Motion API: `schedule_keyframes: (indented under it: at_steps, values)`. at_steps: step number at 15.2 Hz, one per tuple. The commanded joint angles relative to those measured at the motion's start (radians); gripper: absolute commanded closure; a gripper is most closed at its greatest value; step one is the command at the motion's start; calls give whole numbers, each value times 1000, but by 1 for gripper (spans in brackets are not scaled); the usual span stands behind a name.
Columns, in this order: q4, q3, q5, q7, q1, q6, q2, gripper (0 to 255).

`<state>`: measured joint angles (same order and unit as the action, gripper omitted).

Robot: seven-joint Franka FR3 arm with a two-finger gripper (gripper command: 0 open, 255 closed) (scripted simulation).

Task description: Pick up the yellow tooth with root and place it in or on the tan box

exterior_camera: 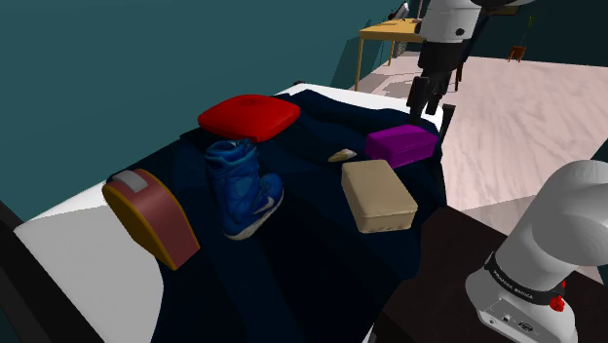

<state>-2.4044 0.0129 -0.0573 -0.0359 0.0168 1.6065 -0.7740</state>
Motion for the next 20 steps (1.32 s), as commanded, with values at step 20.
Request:
schedule_keyframes:
  at_steps: [20]
  values:
    - [80,-360,134,-901,97,478,553,0]
